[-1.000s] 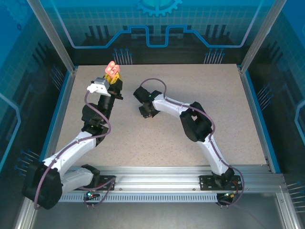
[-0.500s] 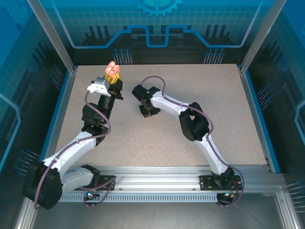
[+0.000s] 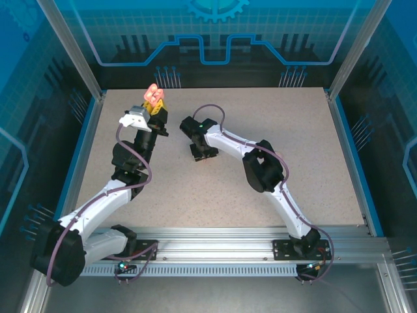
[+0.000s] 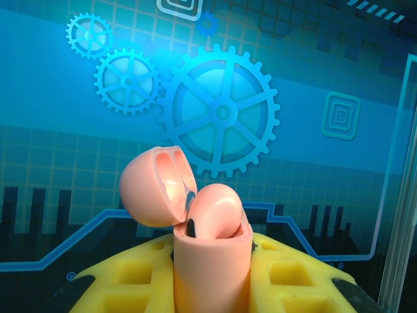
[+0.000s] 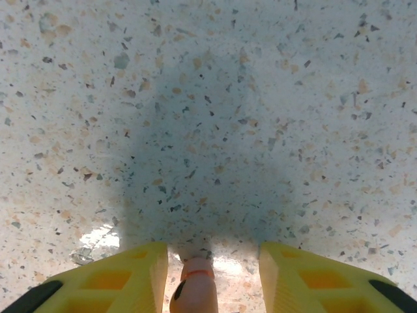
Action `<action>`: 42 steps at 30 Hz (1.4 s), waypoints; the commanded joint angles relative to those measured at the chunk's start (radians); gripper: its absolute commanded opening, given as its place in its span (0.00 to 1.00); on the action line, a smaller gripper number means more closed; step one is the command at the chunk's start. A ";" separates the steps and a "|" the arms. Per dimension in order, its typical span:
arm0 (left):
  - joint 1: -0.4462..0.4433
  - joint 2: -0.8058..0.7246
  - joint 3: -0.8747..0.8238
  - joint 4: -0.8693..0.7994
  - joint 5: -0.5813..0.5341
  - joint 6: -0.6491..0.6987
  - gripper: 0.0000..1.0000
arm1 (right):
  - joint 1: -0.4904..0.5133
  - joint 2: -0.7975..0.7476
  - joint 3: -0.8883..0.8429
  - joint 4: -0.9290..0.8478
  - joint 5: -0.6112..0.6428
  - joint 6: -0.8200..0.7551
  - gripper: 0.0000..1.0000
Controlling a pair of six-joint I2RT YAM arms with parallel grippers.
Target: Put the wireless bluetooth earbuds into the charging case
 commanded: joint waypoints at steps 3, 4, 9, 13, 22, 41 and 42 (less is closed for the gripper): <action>0.011 -0.012 0.017 0.014 0.005 -0.014 0.00 | -0.007 -0.031 -0.020 -0.013 0.013 -0.017 0.43; 0.012 -0.012 0.016 0.014 0.005 -0.015 0.00 | -0.007 -0.041 -0.026 -0.007 0.012 -0.020 0.44; 0.011 -0.009 0.018 0.016 0.007 -0.015 0.00 | -0.010 -0.074 -0.039 -0.005 0.026 -0.026 0.45; 0.011 -0.011 0.019 0.014 0.010 -0.019 0.00 | -0.026 -0.087 -0.057 -0.006 0.033 -0.018 0.45; 0.011 -0.013 0.018 0.011 0.014 -0.022 0.00 | -0.057 -0.164 -0.142 0.032 0.023 -0.011 0.45; 0.011 -0.003 0.011 0.020 0.010 -0.042 0.00 | -0.043 -0.045 0.018 -0.112 -0.033 0.404 0.59; 0.011 -0.004 0.010 0.022 0.010 -0.045 0.00 | -0.042 -0.038 0.021 -0.120 -0.028 0.424 0.58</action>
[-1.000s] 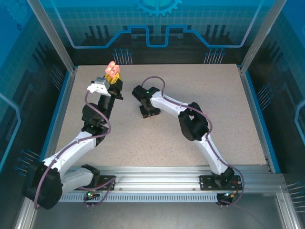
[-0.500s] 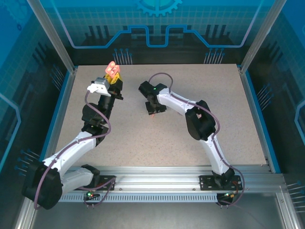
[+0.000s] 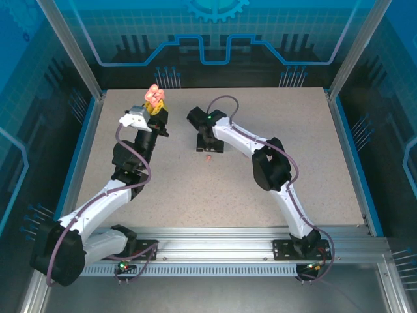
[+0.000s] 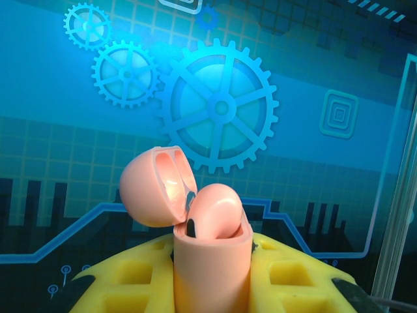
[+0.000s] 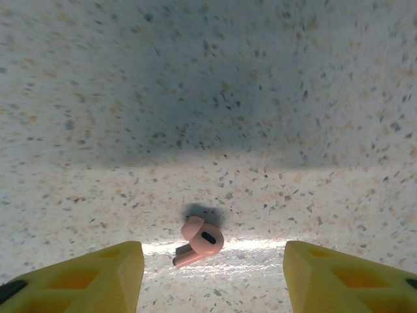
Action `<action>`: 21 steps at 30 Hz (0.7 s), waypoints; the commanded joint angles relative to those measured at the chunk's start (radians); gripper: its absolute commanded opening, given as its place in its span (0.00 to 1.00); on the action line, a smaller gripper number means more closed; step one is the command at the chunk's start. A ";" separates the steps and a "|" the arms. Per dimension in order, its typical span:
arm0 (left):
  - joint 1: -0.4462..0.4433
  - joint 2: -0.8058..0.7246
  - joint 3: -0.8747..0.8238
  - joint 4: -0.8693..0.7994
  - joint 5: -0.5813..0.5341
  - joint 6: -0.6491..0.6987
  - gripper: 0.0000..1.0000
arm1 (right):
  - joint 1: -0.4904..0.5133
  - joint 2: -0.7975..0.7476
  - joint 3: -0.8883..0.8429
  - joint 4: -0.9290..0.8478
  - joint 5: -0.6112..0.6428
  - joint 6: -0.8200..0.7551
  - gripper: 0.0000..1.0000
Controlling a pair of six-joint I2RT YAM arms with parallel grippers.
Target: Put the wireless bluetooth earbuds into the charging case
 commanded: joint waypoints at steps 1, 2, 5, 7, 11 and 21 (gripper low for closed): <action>0.011 -0.003 0.011 0.039 0.006 -0.021 0.00 | 0.010 0.039 0.026 -0.061 -0.005 0.134 0.58; 0.011 -0.003 0.009 0.040 0.007 -0.023 0.00 | 0.009 0.042 0.026 -0.059 -0.003 0.148 0.57; 0.012 0.001 0.008 0.047 0.006 -0.029 0.00 | 0.014 0.055 0.035 -0.057 0.007 0.178 0.55; 0.011 0.004 0.006 0.049 0.006 -0.031 0.00 | 0.014 0.071 0.046 -0.056 0.005 0.193 0.53; 0.011 0.003 0.005 0.052 0.006 -0.032 0.00 | 0.014 0.103 0.073 -0.069 -0.006 0.214 0.51; 0.011 0.005 0.001 0.054 0.003 -0.028 0.00 | 0.018 0.126 0.083 -0.062 -0.035 0.229 0.45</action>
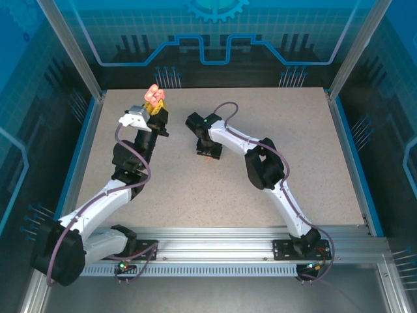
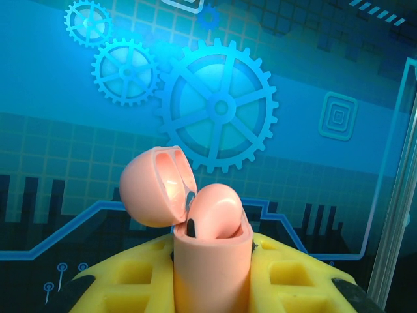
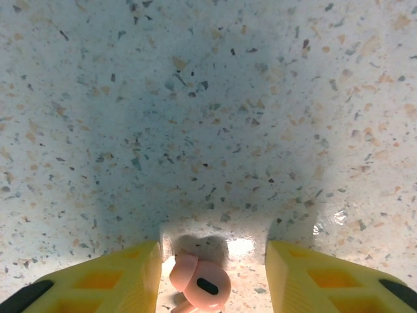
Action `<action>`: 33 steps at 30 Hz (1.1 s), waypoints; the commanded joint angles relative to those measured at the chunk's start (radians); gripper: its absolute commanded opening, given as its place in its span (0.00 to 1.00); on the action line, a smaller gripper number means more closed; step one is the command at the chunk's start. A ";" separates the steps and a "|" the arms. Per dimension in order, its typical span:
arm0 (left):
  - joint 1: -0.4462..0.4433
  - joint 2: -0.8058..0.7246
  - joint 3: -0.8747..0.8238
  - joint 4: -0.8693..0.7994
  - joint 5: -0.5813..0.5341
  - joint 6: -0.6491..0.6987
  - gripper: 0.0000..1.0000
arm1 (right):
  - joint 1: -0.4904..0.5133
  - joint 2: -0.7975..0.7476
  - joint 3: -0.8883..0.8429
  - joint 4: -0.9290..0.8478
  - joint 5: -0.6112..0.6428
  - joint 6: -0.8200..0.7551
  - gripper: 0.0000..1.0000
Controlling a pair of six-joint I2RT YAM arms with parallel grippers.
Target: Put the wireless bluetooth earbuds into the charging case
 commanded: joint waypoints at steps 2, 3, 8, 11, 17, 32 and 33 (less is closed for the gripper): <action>0.011 0.006 0.002 0.056 0.002 -0.009 0.00 | 0.017 0.024 0.017 -0.027 -0.017 0.022 0.44; 0.010 0.005 0.002 0.055 0.001 -0.009 0.00 | 0.016 0.023 0.014 -0.024 -0.018 0.021 0.42; 0.010 0.008 0.002 0.058 0.001 -0.010 0.00 | 0.016 0.021 0.006 -0.018 -0.034 0.015 0.32; 0.010 0.006 0.000 0.057 0.001 -0.009 0.00 | 0.021 0.012 -0.010 -0.001 -0.037 -0.006 0.26; 0.010 0.003 0.003 0.055 0.003 -0.012 0.00 | 0.021 0.025 0.011 0.017 -0.073 -0.171 0.22; 0.010 0.000 0.015 0.041 0.007 -0.011 0.00 | -0.052 -0.055 -0.125 0.082 -0.214 -0.731 0.25; 0.010 -0.001 0.017 0.039 0.010 -0.011 0.00 | -0.057 -0.045 -0.118 0.069 -0.221 -0.740 0.26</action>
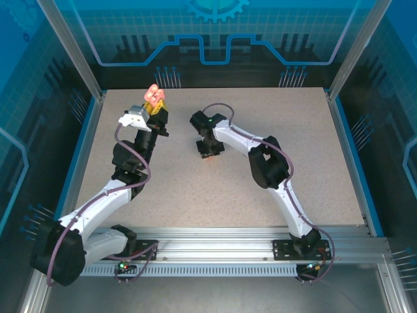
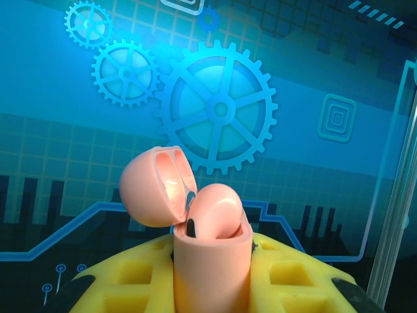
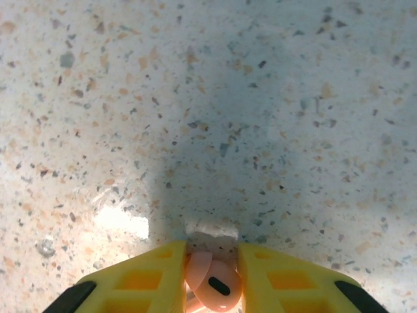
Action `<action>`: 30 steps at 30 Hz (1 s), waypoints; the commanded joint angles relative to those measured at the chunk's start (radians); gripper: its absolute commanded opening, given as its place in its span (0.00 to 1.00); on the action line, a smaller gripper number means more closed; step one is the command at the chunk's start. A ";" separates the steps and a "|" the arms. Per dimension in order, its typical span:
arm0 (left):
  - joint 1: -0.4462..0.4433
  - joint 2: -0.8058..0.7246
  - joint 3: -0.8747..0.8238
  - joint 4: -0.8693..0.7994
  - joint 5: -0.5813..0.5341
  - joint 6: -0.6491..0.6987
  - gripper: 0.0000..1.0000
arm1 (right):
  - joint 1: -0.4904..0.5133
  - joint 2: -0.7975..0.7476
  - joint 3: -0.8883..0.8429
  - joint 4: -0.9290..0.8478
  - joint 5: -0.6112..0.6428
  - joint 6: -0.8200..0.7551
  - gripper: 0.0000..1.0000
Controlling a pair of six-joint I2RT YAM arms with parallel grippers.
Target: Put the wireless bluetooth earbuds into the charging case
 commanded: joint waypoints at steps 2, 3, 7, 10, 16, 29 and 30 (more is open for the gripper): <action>0.011 -0.002 0.017 0.034 0.008 -0.008 0.00 | -0.022 0.023 0.000 -0.054 -0.100 -0.119 0.26; 0.010 -0.003 0.018 0.034 0.007 -0.008 0.00 | -0.021 0.030 0.007 -0.060 -0.099 -0.119 0.27; 0.010 -0.002 0.020 0.033 0.007 -0.004 0.00 | -0.017 0.033 0.013 -0.061 -0.093 -0.092 0.31; 0.010 0.000 0.021 0.029 0.007 -0.002 0.00 | -0.013 0.023 0.014 -0.059 -0.098 -0.069 0.33; 0.011 0.002 0.025 0.030 0.009 -0.005 0.00 | -0.007 -0.014 0.027 -0.065 -0.089 -0.003 0.49; 0.010 0.005 0.025 0.033 0.011 -0.010 0.00 | 0.010 -0.058 0.055 -0.110 0.011 0.322 0.59; 0.010 0.005 0.025 0.034 0.010 -0.011 0.00 | 0.013 -0.047 0.068 -0.116 0.012 0.330 0.59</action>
